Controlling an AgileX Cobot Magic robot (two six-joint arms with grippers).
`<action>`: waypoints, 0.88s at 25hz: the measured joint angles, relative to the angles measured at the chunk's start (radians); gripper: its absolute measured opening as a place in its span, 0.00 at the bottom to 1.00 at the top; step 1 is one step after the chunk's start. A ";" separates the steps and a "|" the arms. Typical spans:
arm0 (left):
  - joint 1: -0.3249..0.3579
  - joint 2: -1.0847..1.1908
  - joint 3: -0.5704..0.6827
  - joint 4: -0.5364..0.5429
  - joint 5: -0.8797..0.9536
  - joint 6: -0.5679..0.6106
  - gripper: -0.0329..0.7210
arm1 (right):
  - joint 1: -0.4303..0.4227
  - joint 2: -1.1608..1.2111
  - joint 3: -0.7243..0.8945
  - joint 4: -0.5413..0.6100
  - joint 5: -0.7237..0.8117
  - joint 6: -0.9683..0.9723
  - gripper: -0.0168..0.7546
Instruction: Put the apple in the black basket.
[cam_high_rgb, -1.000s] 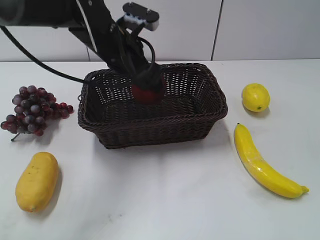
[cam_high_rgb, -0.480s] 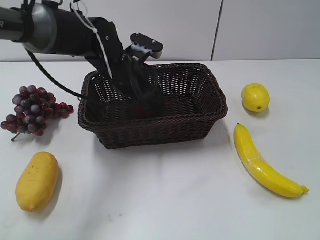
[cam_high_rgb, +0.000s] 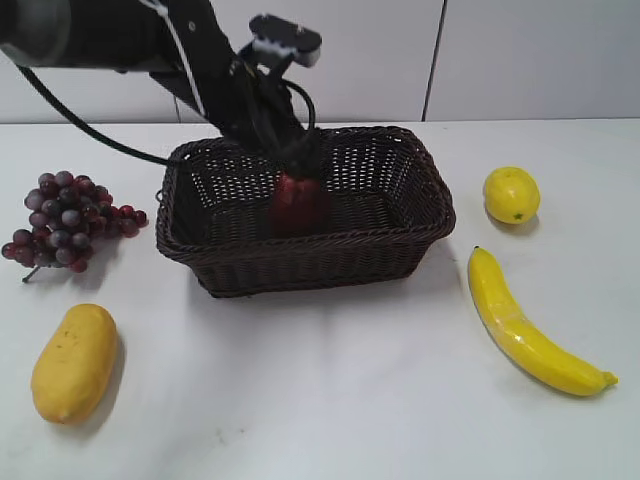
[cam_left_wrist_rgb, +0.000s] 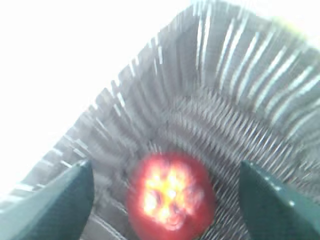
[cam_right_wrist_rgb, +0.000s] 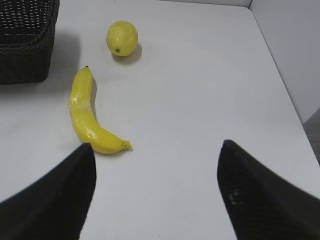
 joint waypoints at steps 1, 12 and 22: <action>0.000 -0.029 0.000 -0.001 -0.001 0.000 0.96 | 0.000 0.000 0.000 0.000 0.000 0.000 0.76; 0.124 -0.353 0.000 0.004 0.280 -0.068 0.95 | 0.000 0.000 0.000 0.000 0.000 0.000 0.76; 0.447 -0.501 0.000 0.120 0.675 -0.288 0.84 | 0.000 0.000 0.000 0.000 0.000 0.000 0.76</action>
